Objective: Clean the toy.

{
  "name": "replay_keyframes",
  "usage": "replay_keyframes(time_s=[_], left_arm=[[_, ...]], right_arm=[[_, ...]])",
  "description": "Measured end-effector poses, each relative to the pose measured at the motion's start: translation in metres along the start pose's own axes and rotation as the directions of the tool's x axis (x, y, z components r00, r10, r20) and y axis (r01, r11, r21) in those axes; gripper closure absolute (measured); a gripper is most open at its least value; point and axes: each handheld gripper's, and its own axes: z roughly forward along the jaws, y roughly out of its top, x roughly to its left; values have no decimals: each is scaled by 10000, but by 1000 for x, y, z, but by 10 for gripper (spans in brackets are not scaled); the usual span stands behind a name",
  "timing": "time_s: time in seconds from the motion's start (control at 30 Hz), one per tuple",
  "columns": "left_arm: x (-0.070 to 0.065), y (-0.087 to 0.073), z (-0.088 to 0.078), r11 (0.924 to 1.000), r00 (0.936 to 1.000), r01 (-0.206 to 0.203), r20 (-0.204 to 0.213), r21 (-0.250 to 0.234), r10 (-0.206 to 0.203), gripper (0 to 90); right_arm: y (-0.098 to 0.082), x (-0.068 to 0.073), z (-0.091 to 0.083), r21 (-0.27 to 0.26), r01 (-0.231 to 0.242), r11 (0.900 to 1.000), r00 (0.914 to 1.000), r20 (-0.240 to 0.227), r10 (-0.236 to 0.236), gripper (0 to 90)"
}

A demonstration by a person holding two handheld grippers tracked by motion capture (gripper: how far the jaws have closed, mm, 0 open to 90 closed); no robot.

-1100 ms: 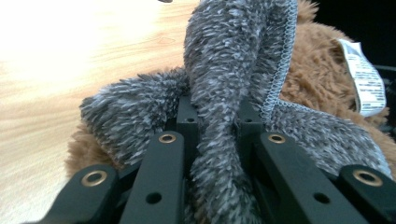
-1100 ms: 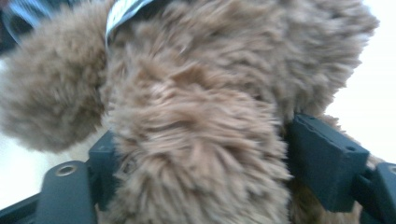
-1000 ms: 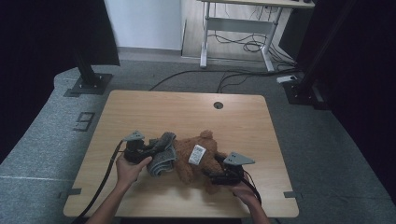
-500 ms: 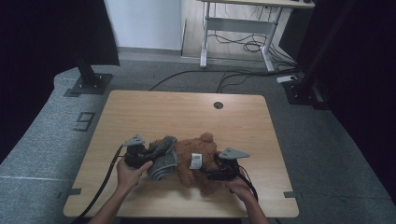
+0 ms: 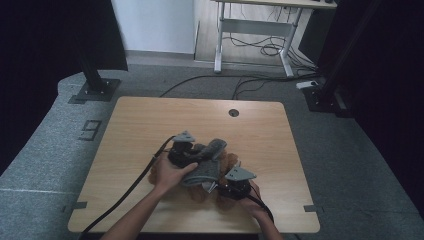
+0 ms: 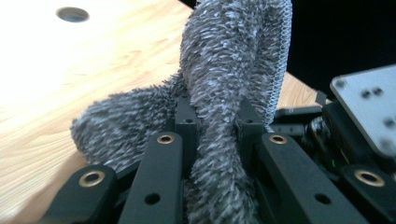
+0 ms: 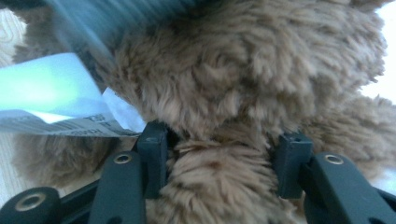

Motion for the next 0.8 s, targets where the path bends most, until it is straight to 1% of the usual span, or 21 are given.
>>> replay_keyframes(time_s=[0.03,0.1,0.17,0.2,0.27,0.33,0.37,0.43,0.47,0.5,0.57,0.6,0.7,0.8], left_arm=[[-1,-1,6,10000,9999,-72,-151,46,73,760],[1,-3,10,10000,9998,37,-190,-40,-38,762],[2,-5,6,10000,9998,-18,-206,-79,17,764],[3,-7,3,9999,9997,-54,-237,-95,52,764],[4,-10,-5,9998,9993,-103,-356,-139,98,764],[8,-15,-16,9997,9978,-168,-645,-190,155,764],[11,-19,-23,9996,9968,-149,-791,-239,130,764],[21,-28,-37,9992,9950,60,-990,-400,-99,764],[27,-34,-44,9984,9945,246,-1004,-510,-296,764],[32,-39,-50,9969,9943,446,-933,-648,-506,765],[42,-49,-62,9922,9938,822,-667,-940,-886,766],[45,-53,-67,9899,9932,937,-595,-1066,-1004,767],[48,-58,-78,9870,9924,953,-651,-1291,-1043,767],[49,-61,-89,9877,9909,766,-993,-1365,-906,768]], right_arm=[[-1,-1,0,0,-91,10000,10000,11,91,515],[-3,-5,0,44,-338,9994,9994,-8,338,532],[-5,-7,0,-32,-520,9986,9986,-104,519,550],[-5,-7,0,-39,-483,9988,9988,-104,483,556],[-4,-5,0,18,-432,9991,9990,-65,432,567],[-4,-5,0,92,-511,9987,9987,-31,511,576],[-4,-6,0,97,-582,9983,9983,-12,582,579],[-5,-6,0,114,-688,9976,9976,48,687,582],[-5,-6,0,121,-706,9974,9975,49,705,583],[-5,-6,0,124,-714,9974,9974,41,713,583],[-4,-5,-1,100,-702,9975,9975,16,702,587],[-4,-5,-1,85,-694,9976,9976,-1,694,588],[-4,-4,0,92,-721,9974,9974,-21,721,591],[-5,-5,0,98,-802,9967,9968,-22,802,591]])
